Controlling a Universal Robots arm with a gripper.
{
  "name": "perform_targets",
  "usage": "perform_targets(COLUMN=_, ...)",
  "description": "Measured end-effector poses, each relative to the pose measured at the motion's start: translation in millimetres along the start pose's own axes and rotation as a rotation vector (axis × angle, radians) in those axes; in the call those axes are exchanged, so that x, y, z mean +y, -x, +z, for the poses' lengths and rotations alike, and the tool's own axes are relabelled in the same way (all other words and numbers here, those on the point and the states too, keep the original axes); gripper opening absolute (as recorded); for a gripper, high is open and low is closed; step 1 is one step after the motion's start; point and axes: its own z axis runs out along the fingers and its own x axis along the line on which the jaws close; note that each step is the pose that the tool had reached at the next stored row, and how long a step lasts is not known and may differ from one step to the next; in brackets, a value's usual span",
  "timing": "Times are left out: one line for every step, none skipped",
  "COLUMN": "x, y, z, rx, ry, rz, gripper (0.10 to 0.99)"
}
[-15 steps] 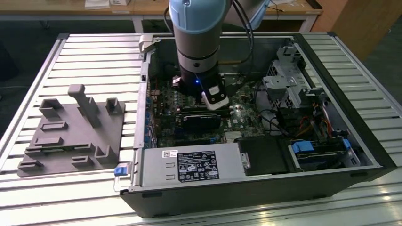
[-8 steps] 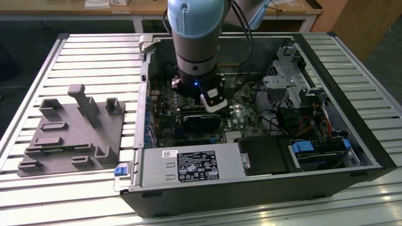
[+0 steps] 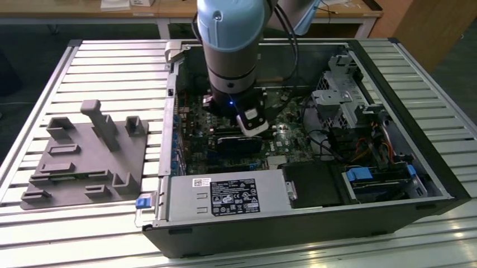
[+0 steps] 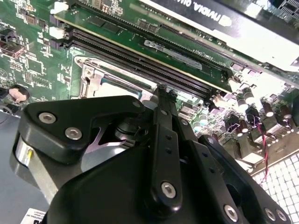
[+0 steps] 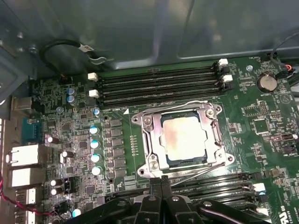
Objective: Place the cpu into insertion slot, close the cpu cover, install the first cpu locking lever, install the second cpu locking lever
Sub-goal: 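Install the second cpu locking lever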
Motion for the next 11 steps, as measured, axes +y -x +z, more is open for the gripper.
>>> perform_targets(x=-0.4, y=-0.3, z=0.5, rx=0.0005, ry=0.002, rz=0.000, gripper=0.106)
perform_targets(x=-1.0, y=-0.5, z=0.8, rx=0.0010, ry=0.005, rz=0.000, gripper=0.106)
perform_targets(x=-1.5, y=-0.8, z=1.0, rx=0.0014, ry=0.008, rz=0.001, gripper=0.106)
perform_targets(x=-2.0, y=-0.9, z=1.3, rx=0.0019, ry=0.012, rz=0.001, gripper=0.106)
perform_targets(x=-2.6, y=-1.0, z=1.5, rx=0.0027, ry=0.017, rz=0.001, gripper=0.106)
perform_targets(x=-3.3, y=-0.9, z=1.6, rx=0.0034, ry=0.022, rz=0.002, gripper=0.106)
perform_targets(x=-3.9, y=-0.8, z=1.7, rx=0.0040, ry=0.025, rz=0.001, gripper=0.106)
perform_targets(x=-4.3, y=-0.8, z=1.8, rx=0.0045, ry=0.025, rz=0.000, gripper=0.106)
perform_targets(x=-4.8, y=-0.7, z=1.8, rx=0.0052, ry=0.026, rz=-0.002, gripper=0.106)
perform_targets(x=-5.3, y=-0.6, z=1.8, rx=0.0059, ry=0.026, rz=-0.005, gripper=0.106)
perform_targets(x=-5.9, y=-0.6, z=1.8, rx=0.0065, ry=0.026, rz=-0.007, gripper=0.106)
